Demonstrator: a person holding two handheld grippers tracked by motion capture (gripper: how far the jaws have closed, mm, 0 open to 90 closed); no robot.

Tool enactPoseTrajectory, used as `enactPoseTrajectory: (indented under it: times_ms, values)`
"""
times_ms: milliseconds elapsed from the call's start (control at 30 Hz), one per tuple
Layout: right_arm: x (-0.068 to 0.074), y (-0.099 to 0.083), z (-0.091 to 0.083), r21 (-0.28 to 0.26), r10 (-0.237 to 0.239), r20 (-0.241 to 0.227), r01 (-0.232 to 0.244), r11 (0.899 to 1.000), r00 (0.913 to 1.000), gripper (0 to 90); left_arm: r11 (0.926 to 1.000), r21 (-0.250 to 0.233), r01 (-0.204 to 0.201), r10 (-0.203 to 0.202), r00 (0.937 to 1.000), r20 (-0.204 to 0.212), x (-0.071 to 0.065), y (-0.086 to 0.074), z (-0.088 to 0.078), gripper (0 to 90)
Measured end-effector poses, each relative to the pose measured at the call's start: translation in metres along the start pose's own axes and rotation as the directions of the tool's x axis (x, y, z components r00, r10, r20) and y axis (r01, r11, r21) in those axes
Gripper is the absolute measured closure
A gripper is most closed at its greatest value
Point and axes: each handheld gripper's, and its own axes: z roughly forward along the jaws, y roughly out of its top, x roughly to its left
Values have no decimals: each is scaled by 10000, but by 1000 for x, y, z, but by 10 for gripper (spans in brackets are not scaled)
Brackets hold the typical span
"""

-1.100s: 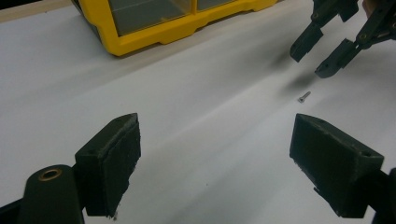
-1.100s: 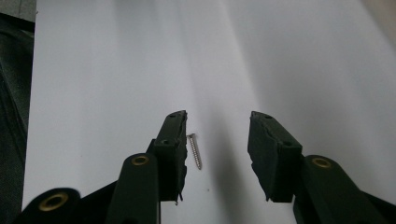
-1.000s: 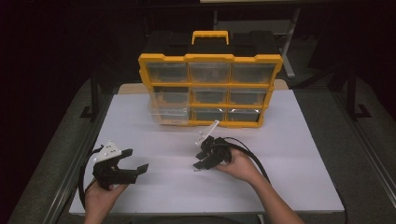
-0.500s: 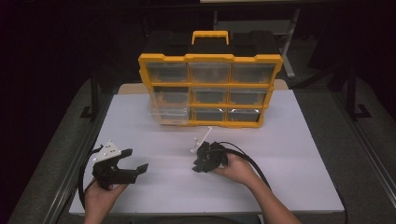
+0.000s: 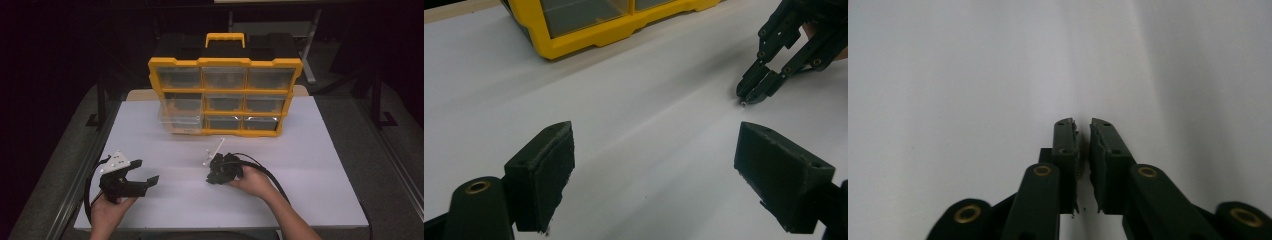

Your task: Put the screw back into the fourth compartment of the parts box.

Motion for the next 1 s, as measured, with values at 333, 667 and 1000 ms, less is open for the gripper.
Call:
enactPoseTrajectory:
  times_ms: [333,667,1000]
  values:
    - [-3,0,0,32,29,-110,-28,10000,9999,863,10000,-19,-19,19,10000,-26,0,0,-1,160]
    - [-8,-1,-6,56,352,-438,-350,9994,9984,866,10000,-20,-26,26,10000,-37,0,0,-1,161]
    - [-18,3,-28,-115,484,-367,-489,9987,9982,867,9999,-32,-142,142,9999,-35,1,1,-1,160]
